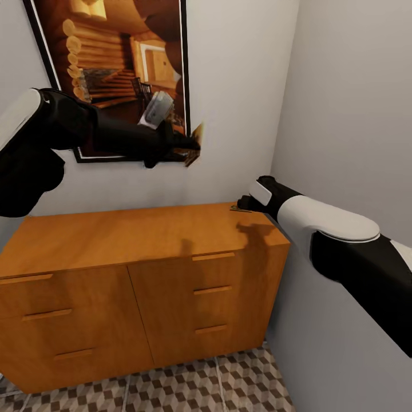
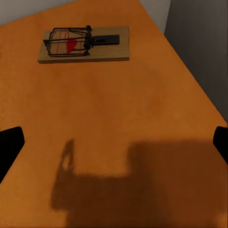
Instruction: Take the four mousetraps from the cabinet in the bathroom and place them on the bathroom floor. Make sure all four end up on the same floor surface, and ensure that at least two of them are either under or directly next to the same bathroom sink.
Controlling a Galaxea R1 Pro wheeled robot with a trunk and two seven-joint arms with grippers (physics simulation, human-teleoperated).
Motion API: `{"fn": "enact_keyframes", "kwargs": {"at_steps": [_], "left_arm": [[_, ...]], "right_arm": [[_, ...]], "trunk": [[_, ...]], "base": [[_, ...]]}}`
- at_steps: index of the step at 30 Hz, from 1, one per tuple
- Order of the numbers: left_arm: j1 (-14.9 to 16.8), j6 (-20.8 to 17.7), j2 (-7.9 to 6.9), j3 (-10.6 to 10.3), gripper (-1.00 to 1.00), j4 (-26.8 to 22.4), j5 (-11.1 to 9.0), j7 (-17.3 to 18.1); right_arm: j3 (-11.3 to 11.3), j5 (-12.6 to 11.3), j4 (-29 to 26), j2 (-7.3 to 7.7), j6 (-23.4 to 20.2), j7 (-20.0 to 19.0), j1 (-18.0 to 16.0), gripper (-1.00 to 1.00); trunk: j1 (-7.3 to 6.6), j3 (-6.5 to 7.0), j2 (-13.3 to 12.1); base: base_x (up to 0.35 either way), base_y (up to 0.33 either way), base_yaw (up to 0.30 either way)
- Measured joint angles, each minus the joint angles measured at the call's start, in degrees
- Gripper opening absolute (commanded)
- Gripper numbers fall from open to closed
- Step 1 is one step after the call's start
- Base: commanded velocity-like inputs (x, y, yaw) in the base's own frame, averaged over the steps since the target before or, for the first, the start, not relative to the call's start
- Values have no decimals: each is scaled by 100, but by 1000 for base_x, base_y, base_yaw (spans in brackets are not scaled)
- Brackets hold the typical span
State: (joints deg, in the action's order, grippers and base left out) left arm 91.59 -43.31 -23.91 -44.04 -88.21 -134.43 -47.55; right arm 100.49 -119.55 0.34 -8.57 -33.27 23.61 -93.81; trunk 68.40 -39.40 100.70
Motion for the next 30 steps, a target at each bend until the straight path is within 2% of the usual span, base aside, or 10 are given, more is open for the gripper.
{"fn": "enact_keyframes", "kwargs": {"at_steps": [2, 5, 7, 12, 13, 16, 20, 24, 26, 30], "left_arm": [[0, -22, -16, 153, -100, -2, 3, 909], [0, -43, -55, 230, -100, -9, 3, 1834], [0, -46, -207, 261, -100, -14, 3, 2565], [0, -47, -659, 247, -100, -23, 4, 3676], [0, -49, -768, 225, -100, -24, 4, 4070], [-2, -58, -924, 97, -100, -30, -31, 4820], [-4, -120, -1102, -289, -100, -38, -57, 5756], [-4, -131, -1137, -420, -100, -41, -57, 6015], [-5, -127, -1138, -564, -100, -41, -48, 6078], [-5, -119, -1143, -799, -100, -41, -53, 6099]], "right_arm": [[0, -1, -15, -12, 4, -2, 0, 100], [1, -1, -22, -18, 5, -3, 0, 100], [-1, -1, -26, -34, 6, -3, 0, 100], [1, -2, -29, -81, 7, -5, 0, 100], [0, -3, -31, -88, 13, -8, 0, 100], [1, -7, -33, -100, 25, -11, 0, 100], [1, -14, -34, -106, 50, -19, 0, 100], [1, -17, -34, -108, 60, -21, 0, 100], [1, -18, -34, -108, 64, -21, 0, 100], [-3, -18, -34, -102, 67, -21, 0, 100]], "trunk": [[0, 0, 0], [0, 0, 0], [0, 0, 0], [0, 0, 0], [0, 0, 0], [0, 0, 0], [0, 0, 0], [0, 0, 0], [0, 0, -1], [-87, 71, -159]], "base": [[0, 0, 0], [0, 0, 0], [0, 0, 0], [0, 0, 0], [0, 0, 0], [0, 0, 0], [0, 0, 0], [0, 0, 0], [0, 0, 0], [0, 0, 0]]}}
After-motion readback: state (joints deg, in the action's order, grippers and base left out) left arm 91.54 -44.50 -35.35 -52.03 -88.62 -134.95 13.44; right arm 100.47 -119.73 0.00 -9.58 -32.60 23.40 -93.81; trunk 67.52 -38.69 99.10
